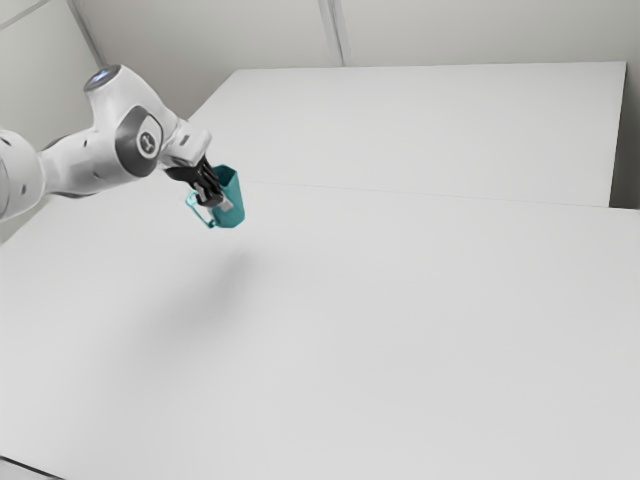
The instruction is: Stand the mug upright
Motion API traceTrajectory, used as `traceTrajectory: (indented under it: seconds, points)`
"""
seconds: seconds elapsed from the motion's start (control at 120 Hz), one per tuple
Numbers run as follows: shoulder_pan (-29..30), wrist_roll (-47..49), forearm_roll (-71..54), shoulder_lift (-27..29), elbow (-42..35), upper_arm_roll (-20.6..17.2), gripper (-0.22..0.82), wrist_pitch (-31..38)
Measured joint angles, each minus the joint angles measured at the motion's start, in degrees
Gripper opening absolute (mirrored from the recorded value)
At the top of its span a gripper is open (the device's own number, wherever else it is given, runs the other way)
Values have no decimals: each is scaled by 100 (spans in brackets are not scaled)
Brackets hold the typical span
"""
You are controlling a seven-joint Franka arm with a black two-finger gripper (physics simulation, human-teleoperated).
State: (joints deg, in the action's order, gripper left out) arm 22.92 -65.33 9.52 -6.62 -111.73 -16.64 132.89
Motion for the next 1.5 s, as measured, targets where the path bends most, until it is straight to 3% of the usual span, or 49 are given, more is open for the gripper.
traceTrajectory:
  seconds: [0.108,0.325,0.658,1.025,1.5]
  points:
    - [-49,1042,-222,482,-585,-177,-18,-69]
    - [-278,2843,-319,900,-1292,-412,-18,-169]
    - [13,4854,-322,1099,-1656,-621,-18,-504]
    - [-46,6152,-616,885,-1662,-850,-18,-557]
    - [50,7040,-745,510,-1645,-906,-18,-620]
